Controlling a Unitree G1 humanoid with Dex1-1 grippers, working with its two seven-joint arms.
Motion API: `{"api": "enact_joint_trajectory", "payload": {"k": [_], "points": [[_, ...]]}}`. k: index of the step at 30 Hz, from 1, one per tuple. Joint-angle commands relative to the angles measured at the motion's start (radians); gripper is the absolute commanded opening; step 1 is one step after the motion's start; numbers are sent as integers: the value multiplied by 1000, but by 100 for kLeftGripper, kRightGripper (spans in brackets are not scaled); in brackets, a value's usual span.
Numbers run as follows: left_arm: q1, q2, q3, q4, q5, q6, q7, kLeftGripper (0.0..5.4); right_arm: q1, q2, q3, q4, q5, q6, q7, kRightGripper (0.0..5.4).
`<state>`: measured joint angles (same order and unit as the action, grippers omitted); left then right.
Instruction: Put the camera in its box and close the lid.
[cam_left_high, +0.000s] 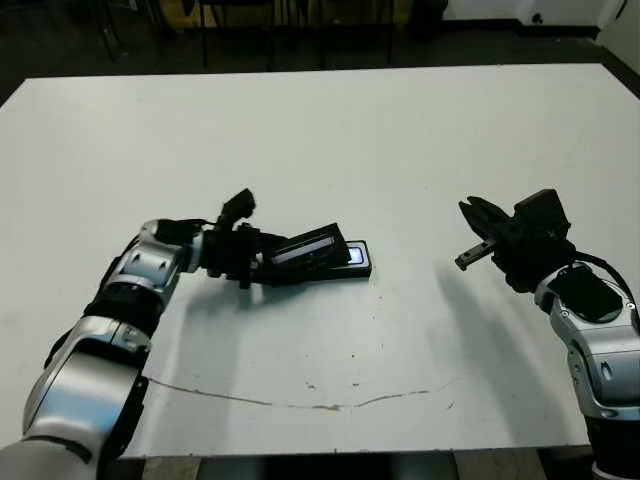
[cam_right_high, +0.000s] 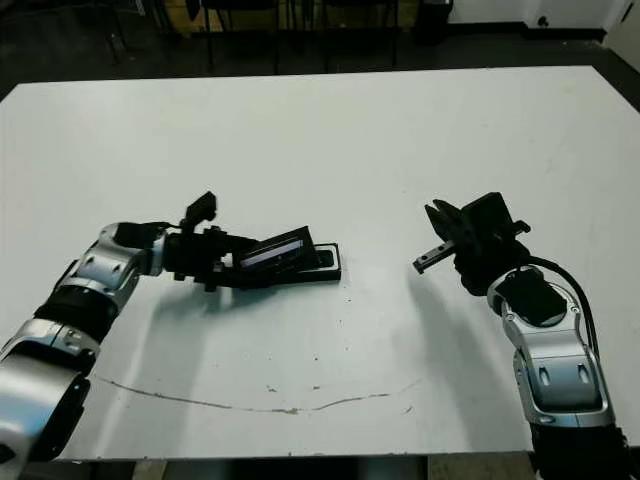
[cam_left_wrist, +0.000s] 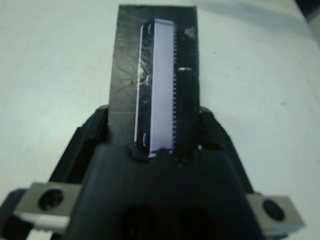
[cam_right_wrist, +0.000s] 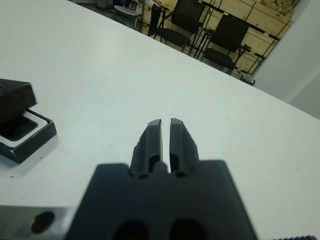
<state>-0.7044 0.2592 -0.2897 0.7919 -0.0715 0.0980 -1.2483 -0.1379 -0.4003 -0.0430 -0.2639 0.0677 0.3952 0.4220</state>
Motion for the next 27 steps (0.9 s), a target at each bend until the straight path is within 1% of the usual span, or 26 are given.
{"api": "enact_joint_trajectory", "payload": {"k": [1, 3, 8, 12, 16, 21, 23, 27], "points": [[36, -51, -77, 40, 85, 24, 47, 277, 23, -12, -5, -3, 1, 16, -4, 0], [29, -55, -99, 26, 109, 20, 63, 277, 24, -11, -7, -1, 8, 13, 1, 0], [8, -56, -132, 6, 140, 7, 74, 277, 30, -9, -5, -3, 8, 18, -1, 0], [-20, -50, -148, -11, 152, 36, 65, 277, 33, -9, -5, 3, 10, -1, 5, 0], [-50, -33, -178, -30, 186, 6, 59, 277, 35, -15, -2, 6, 8, -4, 11, 0], [-101, -34, -198, 10, 196, 12, 25, 277, 46, -11, -7, -5, 14, 8, 5, 0], [-117, -38, -204, 31, 201, 22, 20, 277, 48, -11, -13, 3, 27, -5, 14, 0], [-144, -46, -209, 90, 207, 6, 11, 277, 55, -12, -15, 14, 34, -29, 26, 0]]}}
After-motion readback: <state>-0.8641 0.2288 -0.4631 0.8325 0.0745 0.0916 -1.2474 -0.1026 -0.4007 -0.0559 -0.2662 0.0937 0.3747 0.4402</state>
